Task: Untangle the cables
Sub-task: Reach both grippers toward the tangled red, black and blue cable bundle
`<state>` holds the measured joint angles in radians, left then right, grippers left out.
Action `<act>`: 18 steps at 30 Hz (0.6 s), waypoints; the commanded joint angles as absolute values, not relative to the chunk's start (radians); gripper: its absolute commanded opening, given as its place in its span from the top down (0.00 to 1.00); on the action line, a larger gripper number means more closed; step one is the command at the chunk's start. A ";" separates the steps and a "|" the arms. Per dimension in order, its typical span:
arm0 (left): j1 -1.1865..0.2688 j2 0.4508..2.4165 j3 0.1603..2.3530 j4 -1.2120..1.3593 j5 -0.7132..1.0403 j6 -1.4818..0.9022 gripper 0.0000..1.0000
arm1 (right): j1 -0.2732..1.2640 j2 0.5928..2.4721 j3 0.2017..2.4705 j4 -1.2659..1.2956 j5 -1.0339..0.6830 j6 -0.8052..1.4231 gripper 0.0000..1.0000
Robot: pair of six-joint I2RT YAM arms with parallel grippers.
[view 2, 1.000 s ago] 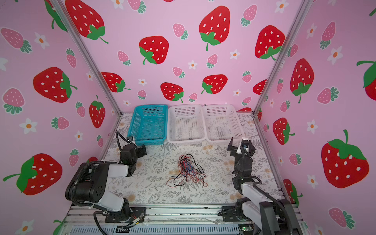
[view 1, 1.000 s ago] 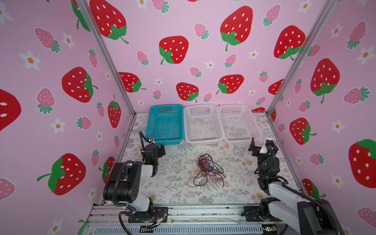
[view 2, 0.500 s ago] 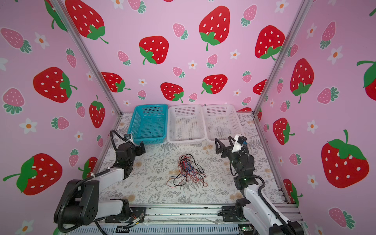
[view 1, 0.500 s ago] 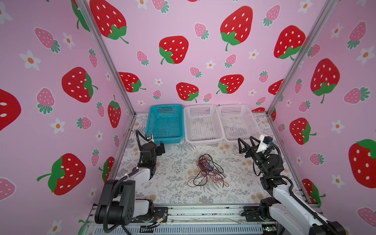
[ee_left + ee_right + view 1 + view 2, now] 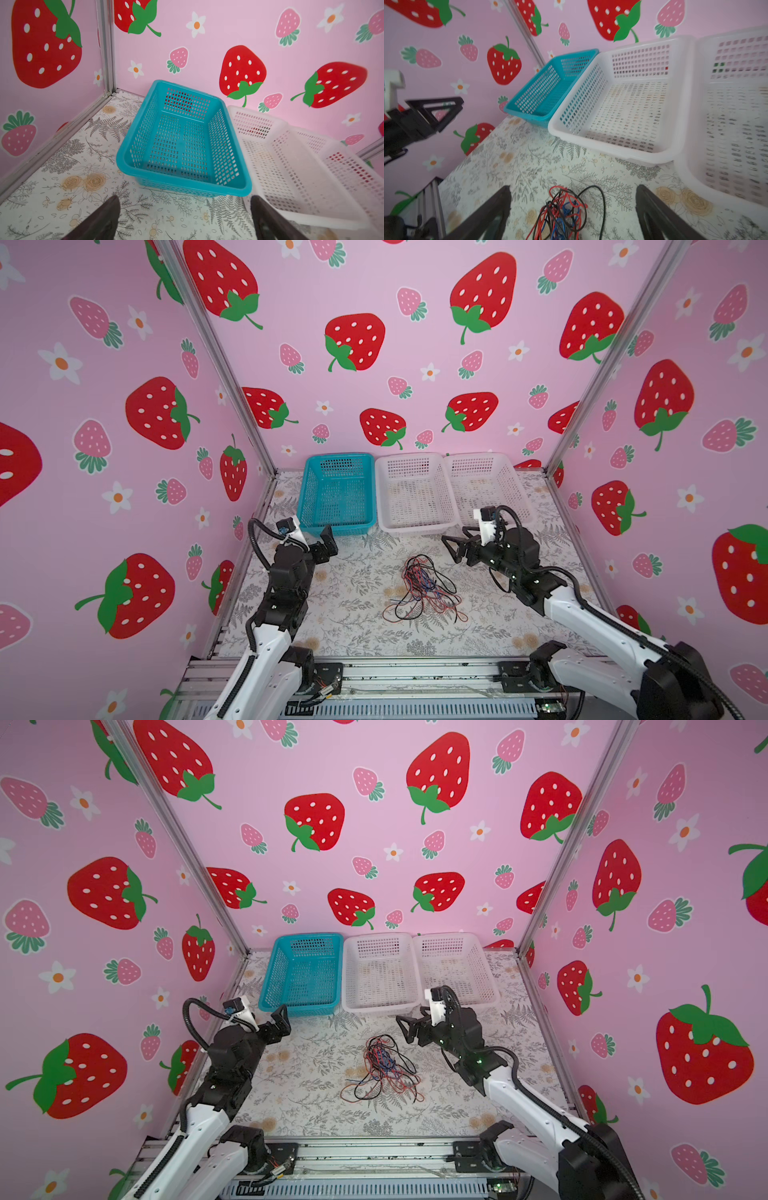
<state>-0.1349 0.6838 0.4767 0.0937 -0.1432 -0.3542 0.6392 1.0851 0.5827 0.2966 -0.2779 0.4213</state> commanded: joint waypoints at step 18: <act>-0.285 0.806 0.640 -0.270 0.150 -0.789 0.01 | 0.874 1.457 0.637 0.145 -0.168 0.305 0.45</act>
